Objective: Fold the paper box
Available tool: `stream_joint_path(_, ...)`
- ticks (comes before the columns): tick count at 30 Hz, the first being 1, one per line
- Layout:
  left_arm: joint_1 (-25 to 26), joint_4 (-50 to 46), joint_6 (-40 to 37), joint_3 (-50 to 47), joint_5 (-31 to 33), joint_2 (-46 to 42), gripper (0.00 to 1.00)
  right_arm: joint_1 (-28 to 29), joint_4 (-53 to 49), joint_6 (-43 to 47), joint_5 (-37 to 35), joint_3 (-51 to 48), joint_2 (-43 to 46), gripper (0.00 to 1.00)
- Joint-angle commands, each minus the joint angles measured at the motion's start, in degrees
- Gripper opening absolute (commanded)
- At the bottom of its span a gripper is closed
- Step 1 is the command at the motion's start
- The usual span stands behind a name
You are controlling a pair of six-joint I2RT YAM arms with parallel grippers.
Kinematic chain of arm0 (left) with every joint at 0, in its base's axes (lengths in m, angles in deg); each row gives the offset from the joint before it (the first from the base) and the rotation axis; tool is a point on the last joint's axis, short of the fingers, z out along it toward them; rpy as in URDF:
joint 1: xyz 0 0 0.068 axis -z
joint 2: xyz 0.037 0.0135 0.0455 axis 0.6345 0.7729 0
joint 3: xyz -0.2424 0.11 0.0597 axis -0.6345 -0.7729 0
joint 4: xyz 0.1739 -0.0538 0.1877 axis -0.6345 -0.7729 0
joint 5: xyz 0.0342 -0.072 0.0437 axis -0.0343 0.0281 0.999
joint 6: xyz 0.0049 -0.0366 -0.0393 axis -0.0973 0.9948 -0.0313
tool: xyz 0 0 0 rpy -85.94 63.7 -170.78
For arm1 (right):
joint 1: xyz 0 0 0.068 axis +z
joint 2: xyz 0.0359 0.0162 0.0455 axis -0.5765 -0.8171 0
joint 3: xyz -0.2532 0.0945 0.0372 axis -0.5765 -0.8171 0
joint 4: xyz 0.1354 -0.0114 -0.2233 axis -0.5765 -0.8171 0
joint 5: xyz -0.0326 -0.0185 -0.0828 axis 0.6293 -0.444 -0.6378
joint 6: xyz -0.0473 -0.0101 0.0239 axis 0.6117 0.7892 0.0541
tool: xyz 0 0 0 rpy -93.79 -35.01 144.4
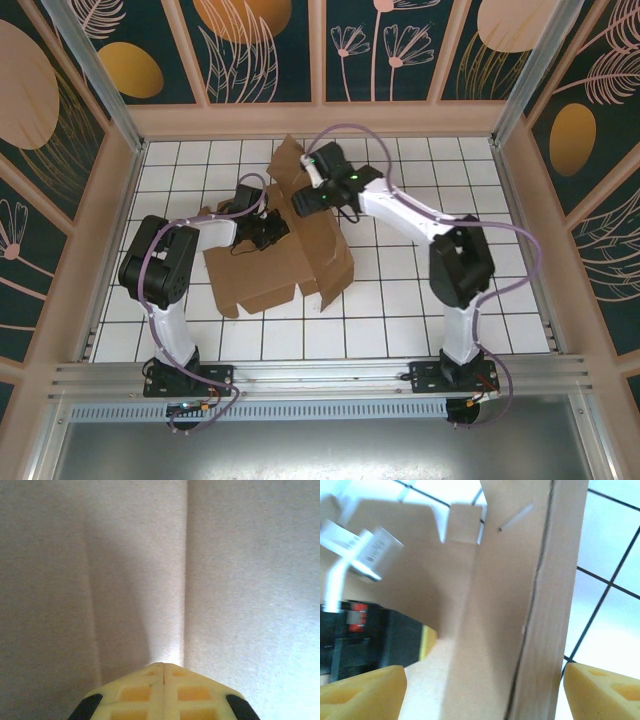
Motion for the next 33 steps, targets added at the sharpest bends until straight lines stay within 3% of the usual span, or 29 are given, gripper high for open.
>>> stream_joint_path(1, -0.1, 2.6, 0.8, 1.5, -3.1, -1.8, 0.00, -2.3, 10.5, -4.1, 13.3, -5.0, 5.1, 0.82)
stream_joint_path(8, -0.1, 0.0, -0.4, 4.1, -2.3, -5.4, 0.00, -7.1, 17.6, -7.9, 20.2, -13.4, 8.8, 0.82)
stream_joint_path(15, -0.1, -7.8, -4.4, 7.9, 1.3, -5.0, 0.00, -14.0, 16.1, -13.2, 4.7, -19.5, 11.6, 0.72)
stream_joint_path(20, -0.1, -9.0, -4.8, 9.9, 1.7, -4.5, 0.00, -14.6, 12.0, -10.9, -2.8, -24.2, 9.9, 0.73)
stream_joint_path(26, -0.1, -10.1, -4.3, 13.4, 0.7, -3.0, 0.00, -16.0, 12.9, -8.8, 1.9, -28.0, 6.4, 0.74)
stream_joint_path(29, -0.1, -9.8, -4.1, 13.9, 0.3, -3.0, 0.03, -15.6, 13.0, -7.1, 5.3, -27.5, 4.1, 0.62)
stream_joint_path(33, -0.1, -9.8, -4.3, 14.0, -0.2, -3.0, 0.08, -14.5, 11.5, -5.0, 1.7, -25.6, 1.5, 0.41)
